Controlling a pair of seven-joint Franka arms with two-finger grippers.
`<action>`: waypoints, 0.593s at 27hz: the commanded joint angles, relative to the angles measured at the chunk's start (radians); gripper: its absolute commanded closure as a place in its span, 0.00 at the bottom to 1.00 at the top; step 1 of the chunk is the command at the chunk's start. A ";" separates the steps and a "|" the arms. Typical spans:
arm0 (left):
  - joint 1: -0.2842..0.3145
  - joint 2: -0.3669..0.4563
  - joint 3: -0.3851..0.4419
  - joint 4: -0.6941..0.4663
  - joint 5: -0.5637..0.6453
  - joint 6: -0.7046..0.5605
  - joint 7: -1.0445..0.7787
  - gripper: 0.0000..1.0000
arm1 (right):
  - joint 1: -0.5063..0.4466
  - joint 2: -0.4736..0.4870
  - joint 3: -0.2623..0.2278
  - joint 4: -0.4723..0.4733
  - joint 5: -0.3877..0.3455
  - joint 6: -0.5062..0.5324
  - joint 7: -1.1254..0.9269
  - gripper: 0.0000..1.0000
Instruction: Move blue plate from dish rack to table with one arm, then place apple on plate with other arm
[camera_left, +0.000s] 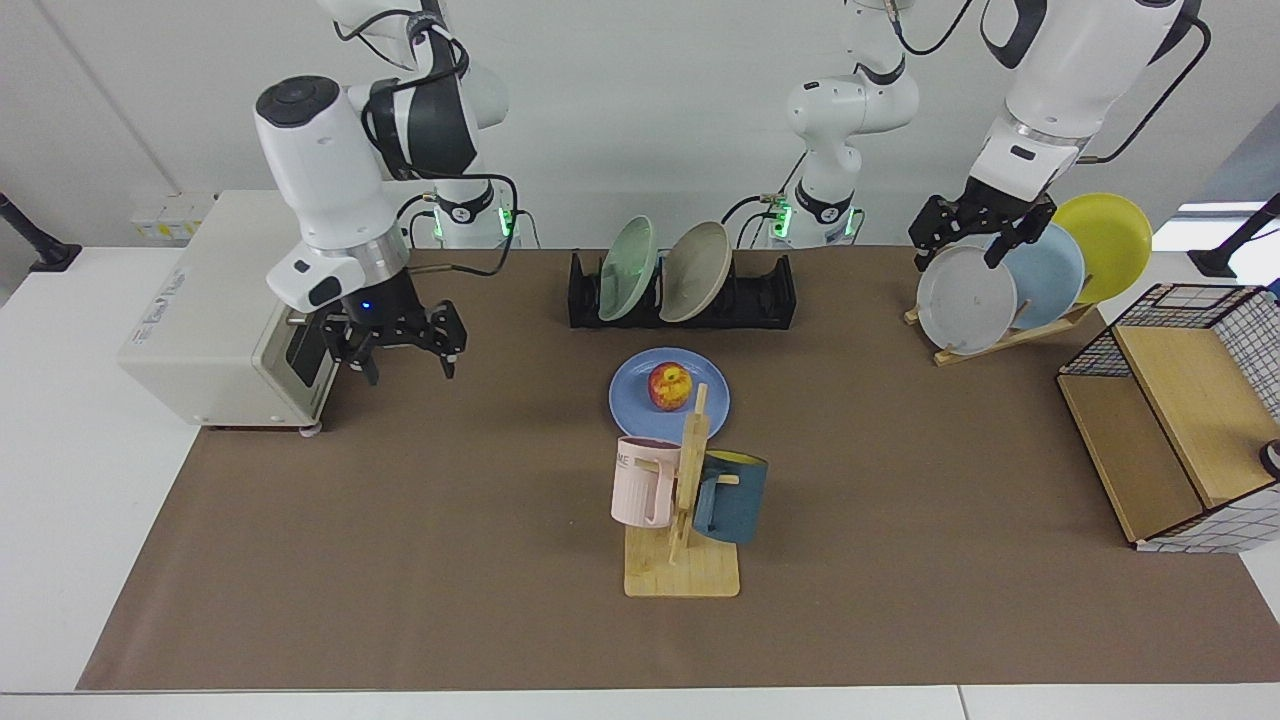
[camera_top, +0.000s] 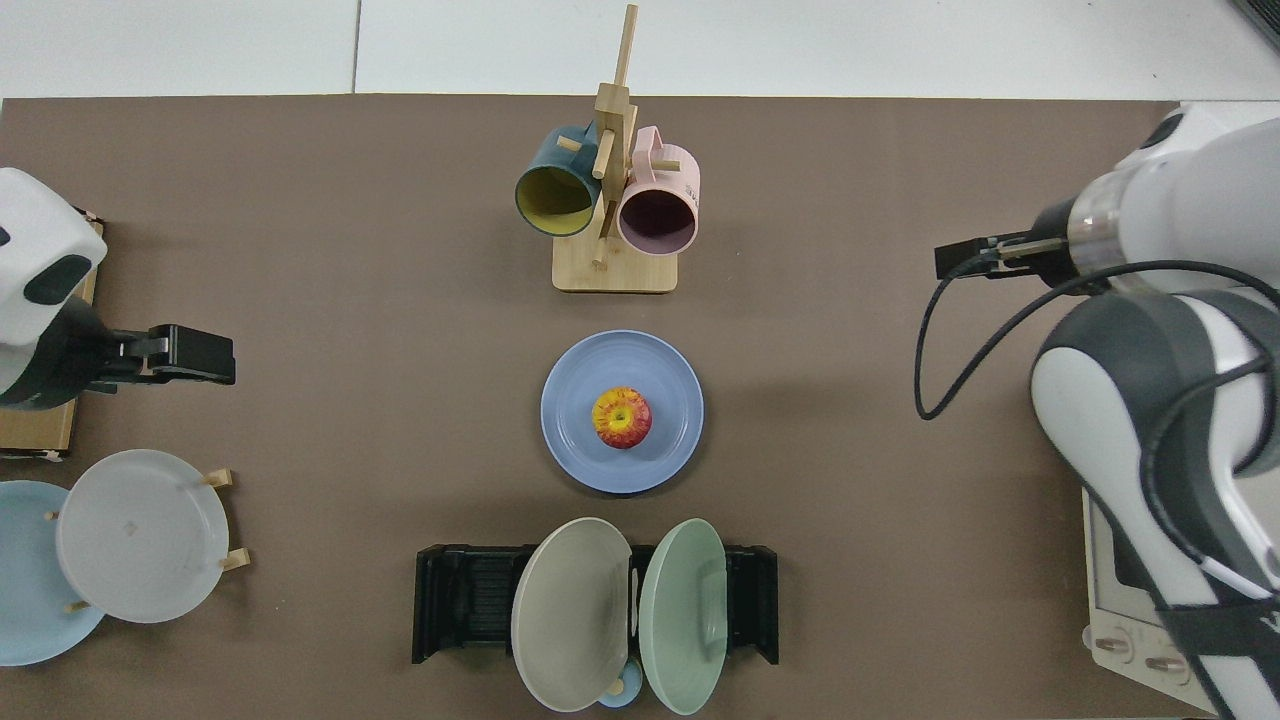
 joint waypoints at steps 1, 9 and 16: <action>-0.013 -0.010 0.014 -0.018 -0.003 0.020 -0.011 0.00 | -0.082 -0.089 0.020 -0.015 -0.013 -0.101 -0.083 0.00; -0.018 -0.010 0.014 -0.018 -0.001 0.017 -0.003 0.00 | -0.120 -0.132 0.020 -0.015 0.007 -0.186 -0.063 0.00; -0.018 -0.008 0.014 -0.016 -0.001 0.019 -0.006 0.00 | -0.112 -0.135 0.026 -0.015 0.006 -0.241 -0.013 0.00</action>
